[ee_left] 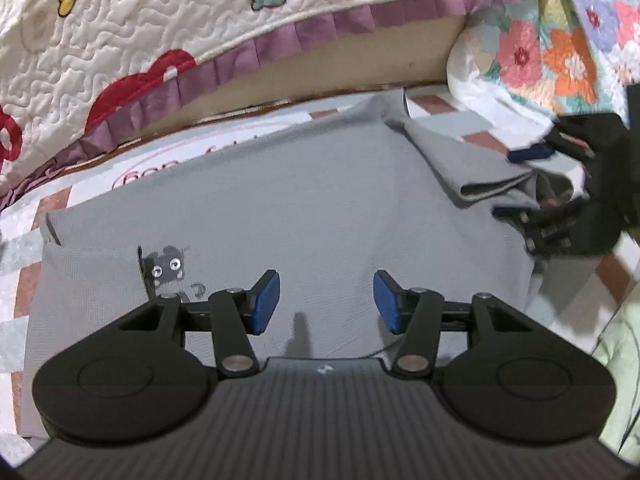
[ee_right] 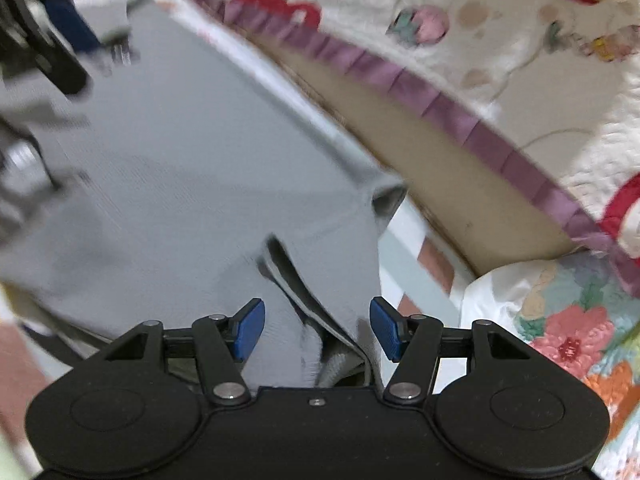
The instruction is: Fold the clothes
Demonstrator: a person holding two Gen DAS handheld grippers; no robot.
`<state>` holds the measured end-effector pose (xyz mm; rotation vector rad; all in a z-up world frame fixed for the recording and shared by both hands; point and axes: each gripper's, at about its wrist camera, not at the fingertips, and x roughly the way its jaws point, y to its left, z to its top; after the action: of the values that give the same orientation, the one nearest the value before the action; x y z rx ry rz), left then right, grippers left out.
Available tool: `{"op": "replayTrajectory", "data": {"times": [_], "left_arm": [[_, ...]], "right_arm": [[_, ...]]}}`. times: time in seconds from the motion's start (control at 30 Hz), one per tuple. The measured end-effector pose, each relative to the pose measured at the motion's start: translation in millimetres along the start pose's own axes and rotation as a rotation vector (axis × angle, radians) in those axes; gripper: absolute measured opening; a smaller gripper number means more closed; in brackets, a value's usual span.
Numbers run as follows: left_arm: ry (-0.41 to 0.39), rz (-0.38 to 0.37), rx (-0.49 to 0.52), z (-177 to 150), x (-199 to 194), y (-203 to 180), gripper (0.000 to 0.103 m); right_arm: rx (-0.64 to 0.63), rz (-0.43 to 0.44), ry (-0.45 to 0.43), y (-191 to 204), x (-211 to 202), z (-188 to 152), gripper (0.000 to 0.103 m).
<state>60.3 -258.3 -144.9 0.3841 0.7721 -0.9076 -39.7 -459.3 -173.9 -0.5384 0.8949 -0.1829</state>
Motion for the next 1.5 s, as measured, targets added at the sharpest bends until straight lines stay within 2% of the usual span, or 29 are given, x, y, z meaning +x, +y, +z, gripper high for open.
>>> {"op": "replayTrajectory", "data": {"times": [0.03, 0.07, 0.1, 0.2, 0.23, 0.33, 0.37, 0.53, 0.63, 0.7, 0.77, 0.8, 0.87, 0.97, 1.03, 1.13, 1.2, 1.27, 1.37, 1.4, 1.43, 1.47, 1.5], "left_arm": [[0.01, 0.003, 0.0, -1.0, 1.7, 0.7, 0.051], [0.017, 0.009, -0.001, -1.8, 2.4, 1.6, 0.051], [0.022, 0.016, -0.002, -2.8, 2.8, 3.0, 0.051], [0.027, 0.027, -0.013, -3.8, 2.7, 9.4, 0.051], [0.024, 0.028, -0.02, -3.5, 2.3, 11.6, 0.051], [0.024, 0.024, -0.044, -2.4, 3.2, 15.8, 0.051], [0.024, 0.022, -0.05, -2.5, 4.2, 16.2, 0.051], [0.031, 0.008, -0.072, -4.8, 10.3, 15.9, 0.051], [0.039, 0.004, -0.084, -6.6, 12.3, 16.7, 0.051], [0.043, 0.006, -0.094, -7.4, 13.1, 18.4, 0.052], [0.044, 0.001, -0.112, -7.4, 14.1, 21.6, 0.053], [0.043, -0.008, -0.126, -6.7, 14.7, 23.5, 0.053], [0.04, -0.036, -0.167, -4.8, 16.5, 27.8, 0.056], [0.028, -0.098, -0.241, 3.0, 25.3, 32.2, 0.057], [0.022, -0.145, -0.288, 9.9, 33.2, 34.0, 0.057], [0.018, -0.23, -0.37, 23.1, 51.3, 32.0, 0.065], [0.027, -0.261, -0.419, 30.1, 64.1, 28.0, 0.066], [0.038, -0.275, -0.43, 37.0, 77.6, 21.4, 0.066], [0.048, -0.272, -0.385, 45.4, 98.3, 11.1, 0.065], [0.051, -0.271, -0.37, 48.2, 105.3, 7.7, 0.062], [0.063, -0.274, -0.349, 50.2, 111.6, 5.2, 0.029], [0.064, -0.284, -0.332, 52.1, 113.9, 4.4, 0.003], [0.042, -0.293, -0.322, 54.5, 110.5, 4.8, 0.002]], "right_arm": [[0.005, 0.018, -0.001, -4.6, 6.7, 0.1, 0.046], [0.049, 0.048, -0.006, -13.4, 10.0, 2.8, 0.01], [0.121, 0.088, -0.014, -25.9, 10.8, 7.7, 0.003], [0.326, 0.201, -0.048, -68.0, 7.3, 25.6, 0.003], [0.385, 0.231, -0.044, -81.7, 8.1, 32.0, 0.003], [0.618, 0.424, 0.009, -123.4, 25.9, 49.2, 0.003], [0.675, 0.464, 0.018, -129.1, 33.4, 54.8, 0.003], [0.909, 0.608, 0.038, -140.4, 73.7, 82.6, 0.003], [1.037, 0.678, 0.054, -128.7, 103.7, 83.2, 0.006], [1.102, 0.75, 0.007, -116.5, 110.4, 76.8, 0.011], [1.085, 0.792, -0.091, -107.1, 96.4, 68.3, 0.017], [1.065, 0.791, -0.143, -104.2, 84.0, 62.2, 0.04], [1.036, 0.704, -0.237, -101.9, 51.5, 41.6, 0.06], [0.915, 0.496, -0.299, -94.9, 3.9, 7.0, 0.06], [0.811, 0.383, -0.278, -83.2, -17.7, -16.3, 0.06], [0.657, 0.254, -0.229, -59.4, -34.0, -43.0, 0.059], [0.616, 0.199, -0.207, -46.8, -39.0, -58.0, 0.055], [0.698, 0.231, -0.205, -44.8, -37.7, -71.4, 0.055], [0.831, 0.262, -0.201, -46.0, -27.0, -82.3, 0.055], [0.862, 0.25, -0.18, -44.6, -20.6, -83.4, 0.055], [0.89, 0.233, -0.153, -42.6, -13.7, -83.7, 0.055], [0.925, 0.203, -0.122, -41.6, -7.3, -83.7, 0.058], [0.955, 0.189, -0.114, -40.7, -4.8, -84.2, 0.059]]}}
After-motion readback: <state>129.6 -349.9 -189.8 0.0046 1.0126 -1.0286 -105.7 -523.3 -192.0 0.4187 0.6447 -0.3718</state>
